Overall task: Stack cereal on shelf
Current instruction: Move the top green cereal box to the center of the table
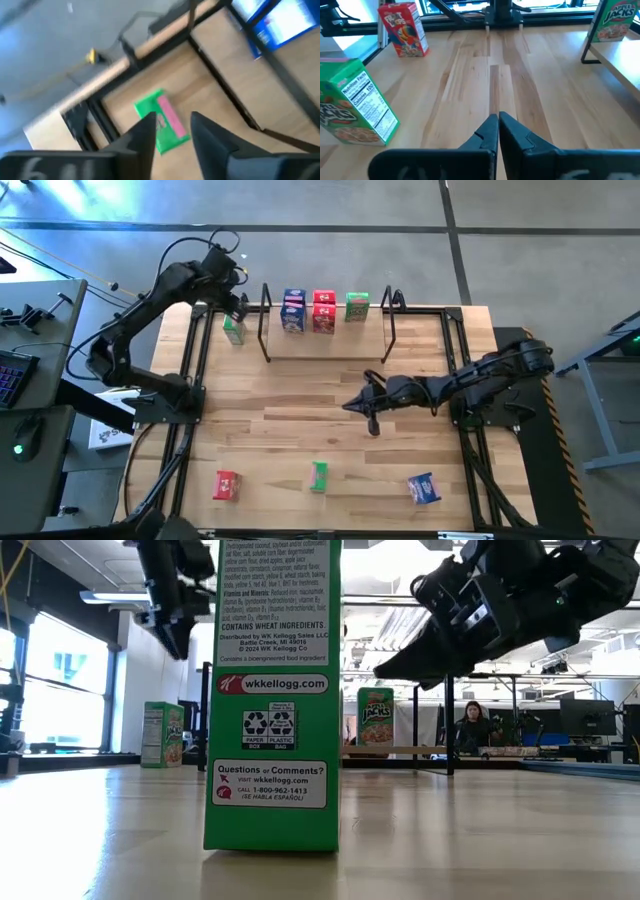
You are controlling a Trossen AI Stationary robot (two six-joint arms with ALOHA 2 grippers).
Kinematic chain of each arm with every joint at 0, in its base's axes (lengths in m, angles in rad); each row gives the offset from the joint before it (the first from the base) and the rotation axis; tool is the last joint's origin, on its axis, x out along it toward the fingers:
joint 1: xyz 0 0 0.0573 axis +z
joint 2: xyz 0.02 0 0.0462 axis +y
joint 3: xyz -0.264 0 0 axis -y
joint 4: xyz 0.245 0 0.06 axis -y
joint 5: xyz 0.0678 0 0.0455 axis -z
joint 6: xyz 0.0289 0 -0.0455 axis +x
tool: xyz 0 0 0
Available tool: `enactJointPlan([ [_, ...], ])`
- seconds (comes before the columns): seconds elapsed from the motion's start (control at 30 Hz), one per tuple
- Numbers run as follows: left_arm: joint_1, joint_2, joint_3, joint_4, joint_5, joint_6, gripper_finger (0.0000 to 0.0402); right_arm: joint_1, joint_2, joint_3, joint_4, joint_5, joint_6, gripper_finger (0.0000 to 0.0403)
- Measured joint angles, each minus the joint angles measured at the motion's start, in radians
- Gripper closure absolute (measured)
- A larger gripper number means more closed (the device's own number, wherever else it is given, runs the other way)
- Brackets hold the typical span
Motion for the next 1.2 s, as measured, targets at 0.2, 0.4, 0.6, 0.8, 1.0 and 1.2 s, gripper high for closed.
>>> enactJointPlan([
  [0.2, 0.036, 0.060, -0.009, -0.047, 0.006, -0.062, 0.0210, 0.012, -0.008, 0.000, -0.013, 0.000, -0.005, 0.0399],
  [0.4, 0.039, 0.073, -0.090, -0.025, 0.005, -0.081, 0.0165, 0.012, -0.008, 0.000, -0.023, 0.005, -0.003, 0.0399],
  [0.6, 0.040, 0.071, -0.180, 0.051, 0.008, -0.088, 0.0156, 0.012, -0.008, 0.000, -0.024, 0.007, -0.005, 0.0399],
  [0.8, 0.061, 0.071, -0.246, 0.114, 0.021, -0.108, 0.0156, 0.012, -0.008, 0.000, -0.024, 0.008, -0.003, 0.0399],
  [1.0, 0.074, 0.071, -0.278, 0.161, 0.032, -0.100, 0.0156, 0.012, -0.008, 0.000, -0.024, 0.008, -0.003, 0.0399],
  [1.2, 0.074, 0.071, -0.278, 0.179, 0.036, -0.071, 0.0161, 0.012, -0.008, 0.000, -0.024, 0.009, -0.003, 0.0399],
])
